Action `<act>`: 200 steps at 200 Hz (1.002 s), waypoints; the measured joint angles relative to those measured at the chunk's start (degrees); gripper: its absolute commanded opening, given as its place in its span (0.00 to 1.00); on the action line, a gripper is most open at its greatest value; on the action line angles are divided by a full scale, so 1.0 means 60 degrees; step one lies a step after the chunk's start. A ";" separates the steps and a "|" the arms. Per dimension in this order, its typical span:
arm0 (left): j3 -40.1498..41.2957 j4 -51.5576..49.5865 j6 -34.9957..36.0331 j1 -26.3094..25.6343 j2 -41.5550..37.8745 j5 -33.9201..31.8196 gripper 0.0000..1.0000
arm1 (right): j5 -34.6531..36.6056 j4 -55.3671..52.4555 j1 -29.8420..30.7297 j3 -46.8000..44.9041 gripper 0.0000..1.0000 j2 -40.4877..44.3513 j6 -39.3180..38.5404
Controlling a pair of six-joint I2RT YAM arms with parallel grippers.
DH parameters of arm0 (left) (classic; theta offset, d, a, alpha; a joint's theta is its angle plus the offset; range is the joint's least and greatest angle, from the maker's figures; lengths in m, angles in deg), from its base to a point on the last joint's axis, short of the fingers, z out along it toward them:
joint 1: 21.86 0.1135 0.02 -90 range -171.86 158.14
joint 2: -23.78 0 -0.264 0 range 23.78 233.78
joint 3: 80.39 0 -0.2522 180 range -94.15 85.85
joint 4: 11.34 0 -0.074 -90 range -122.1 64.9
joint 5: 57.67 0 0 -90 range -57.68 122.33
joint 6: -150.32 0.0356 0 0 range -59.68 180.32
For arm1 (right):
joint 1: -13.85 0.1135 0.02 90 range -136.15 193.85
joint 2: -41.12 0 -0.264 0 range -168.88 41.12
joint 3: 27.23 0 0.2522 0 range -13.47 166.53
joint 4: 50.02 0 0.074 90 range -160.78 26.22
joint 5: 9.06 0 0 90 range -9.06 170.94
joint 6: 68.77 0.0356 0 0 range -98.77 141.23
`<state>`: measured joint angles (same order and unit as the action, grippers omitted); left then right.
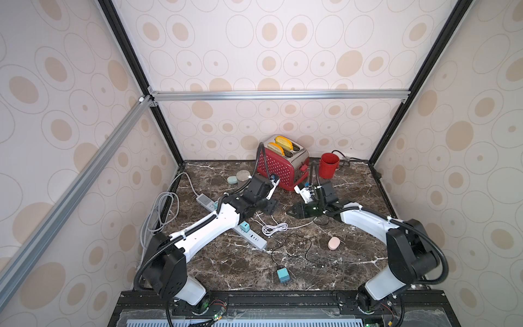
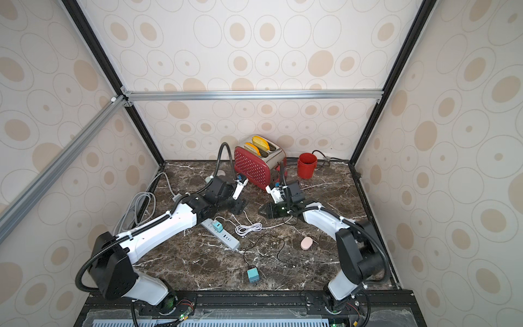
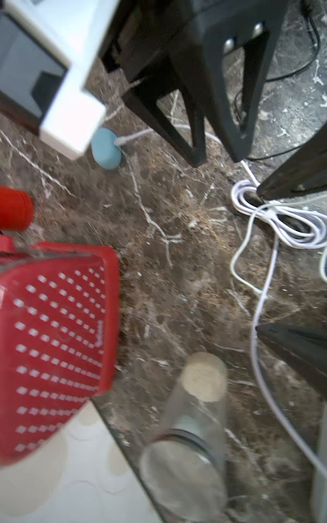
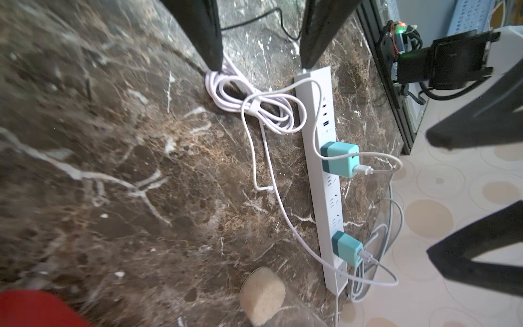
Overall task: Charge the bluetooth headset
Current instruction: Place the bluetooth headset at the center of the board, then pick up the charging cable from the center of the board.
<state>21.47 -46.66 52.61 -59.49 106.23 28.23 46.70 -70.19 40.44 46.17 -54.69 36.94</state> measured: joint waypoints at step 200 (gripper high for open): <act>0.3191 -0.1606 -0.1829 0.0714 -0.3814 -0.0703 0.72 | -0.0044 0.0189 0.0958 0.3249 0.16 -0.4280 -0.0098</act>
<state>40.62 -56.30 41.64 -55.21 83.35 24.01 46.44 -69.05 46.19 65.66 -80.37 36.35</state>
